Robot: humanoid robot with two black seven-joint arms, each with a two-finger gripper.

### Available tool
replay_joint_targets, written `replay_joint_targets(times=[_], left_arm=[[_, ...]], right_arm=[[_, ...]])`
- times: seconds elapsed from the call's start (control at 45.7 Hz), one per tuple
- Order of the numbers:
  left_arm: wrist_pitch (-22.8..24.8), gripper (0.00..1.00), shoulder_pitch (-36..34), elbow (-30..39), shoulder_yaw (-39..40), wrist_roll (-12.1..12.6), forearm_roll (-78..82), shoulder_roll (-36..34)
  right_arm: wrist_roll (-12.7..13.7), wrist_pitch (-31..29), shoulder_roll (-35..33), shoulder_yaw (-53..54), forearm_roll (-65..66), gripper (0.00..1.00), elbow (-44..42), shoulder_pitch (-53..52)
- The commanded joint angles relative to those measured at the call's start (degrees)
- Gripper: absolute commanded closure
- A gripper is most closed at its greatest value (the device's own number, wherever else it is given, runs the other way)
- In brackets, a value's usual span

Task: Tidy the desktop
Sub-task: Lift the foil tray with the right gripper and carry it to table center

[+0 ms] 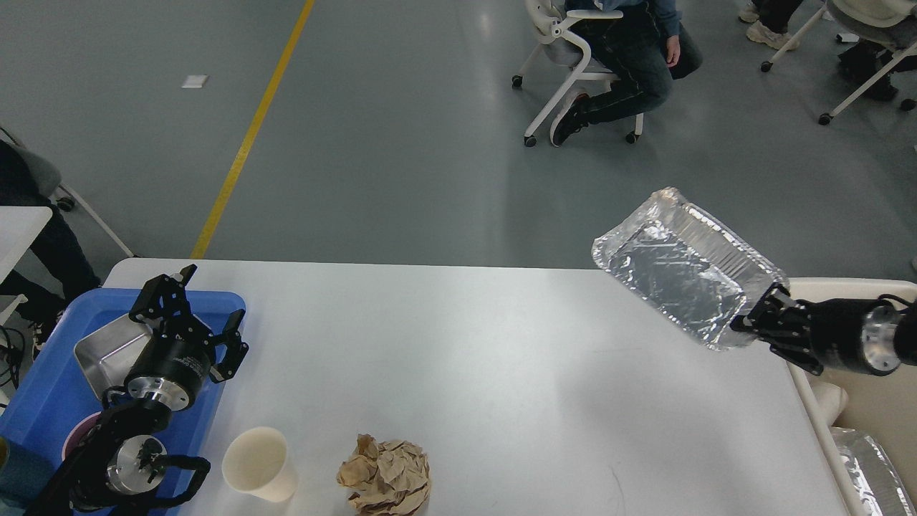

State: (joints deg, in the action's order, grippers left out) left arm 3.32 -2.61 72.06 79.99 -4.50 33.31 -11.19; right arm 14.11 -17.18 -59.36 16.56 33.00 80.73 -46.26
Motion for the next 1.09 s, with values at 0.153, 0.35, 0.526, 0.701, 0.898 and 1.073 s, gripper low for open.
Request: replay_joint_targets(times=[0.153,0.35,0.526,0.701,0.898,1.073], left_arm=[[-0.8,0.03,-0.1,0.0,0.1,0.1,0.0,-0.8],[-0.8,0.03,-0.1,0.0,0.1,0.1,0.0,-0.8],[-0.8,0.03,0.0,0.0,0.1,0.0,0.0,-0.8],[-0.7,0.03,0.1,0.0,0.0,0.0,0.1,-0.8],[-0.2,0.03,0.1,1.1,-4.7,-0.3,0.7,-5.6],[-0.5,0.03,-3.4,8.4,-23.8,-0.6,0.8,-25.8]], right_arm=[[9.6,-5.4,12.1,-7.8,5.6,1.00,0.3,-11.5],[10.5,-6.3,18.0,-14.4,2.3,1.00,1.0,-20.4],[10.8,-6.5,24.0,-18.8,-3.6,1.00,1.0,-25.6],[10.9,-6.2,26.0,-19.3,-5.5,1.00,0.5,-27.4],[10.9,-5.8,26.0,-19.5,-5.5,1.00,0.2,-26.8],[10.9,-5.8,25.6,-19.5,-5.6,1.00,-0.1,-26.7]])
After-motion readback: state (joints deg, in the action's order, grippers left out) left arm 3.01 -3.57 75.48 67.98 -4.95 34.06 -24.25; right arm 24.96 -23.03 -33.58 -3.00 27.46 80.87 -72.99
